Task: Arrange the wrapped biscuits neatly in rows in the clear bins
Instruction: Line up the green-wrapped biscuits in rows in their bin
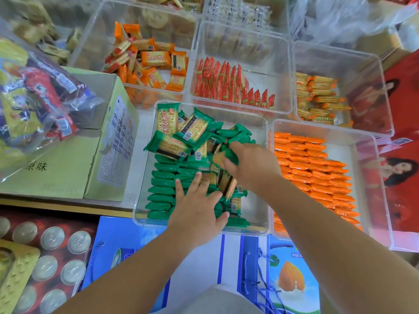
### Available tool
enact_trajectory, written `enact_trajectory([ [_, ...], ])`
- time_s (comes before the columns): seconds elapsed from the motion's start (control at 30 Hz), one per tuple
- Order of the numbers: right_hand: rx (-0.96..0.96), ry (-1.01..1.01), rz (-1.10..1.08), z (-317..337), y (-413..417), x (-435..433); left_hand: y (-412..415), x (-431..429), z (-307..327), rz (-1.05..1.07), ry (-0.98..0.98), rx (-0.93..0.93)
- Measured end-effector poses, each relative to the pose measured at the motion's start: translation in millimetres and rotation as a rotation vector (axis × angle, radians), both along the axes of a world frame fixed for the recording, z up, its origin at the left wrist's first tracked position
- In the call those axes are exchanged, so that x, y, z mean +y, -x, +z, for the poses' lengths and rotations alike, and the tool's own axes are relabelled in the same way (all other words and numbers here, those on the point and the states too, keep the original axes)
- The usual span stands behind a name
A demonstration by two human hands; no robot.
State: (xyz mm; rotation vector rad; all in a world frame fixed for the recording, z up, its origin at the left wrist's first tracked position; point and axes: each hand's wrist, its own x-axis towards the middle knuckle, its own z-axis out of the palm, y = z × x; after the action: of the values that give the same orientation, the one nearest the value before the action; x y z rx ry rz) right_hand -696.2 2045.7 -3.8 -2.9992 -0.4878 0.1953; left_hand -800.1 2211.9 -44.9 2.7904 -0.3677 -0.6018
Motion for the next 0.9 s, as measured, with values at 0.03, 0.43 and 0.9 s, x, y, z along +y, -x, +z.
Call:
enact_trajectory([
  [0.03,-0.003,-0.024,-0.001,7.5,6.2,-7.9,0.0,-0.3,0.2,-0.001,-0.008,0.001],
  [0.43,0.373,0.250,0.312,21.1,54.5,-18.9,-0.4,0.3,0.4,0.009,0.033,0.025],
  [0.9,0.308,0.528,0.334,-60.4,-34.5,47.9,-0.2,1.8,-2.8,0.011,0.070,0.020],
])
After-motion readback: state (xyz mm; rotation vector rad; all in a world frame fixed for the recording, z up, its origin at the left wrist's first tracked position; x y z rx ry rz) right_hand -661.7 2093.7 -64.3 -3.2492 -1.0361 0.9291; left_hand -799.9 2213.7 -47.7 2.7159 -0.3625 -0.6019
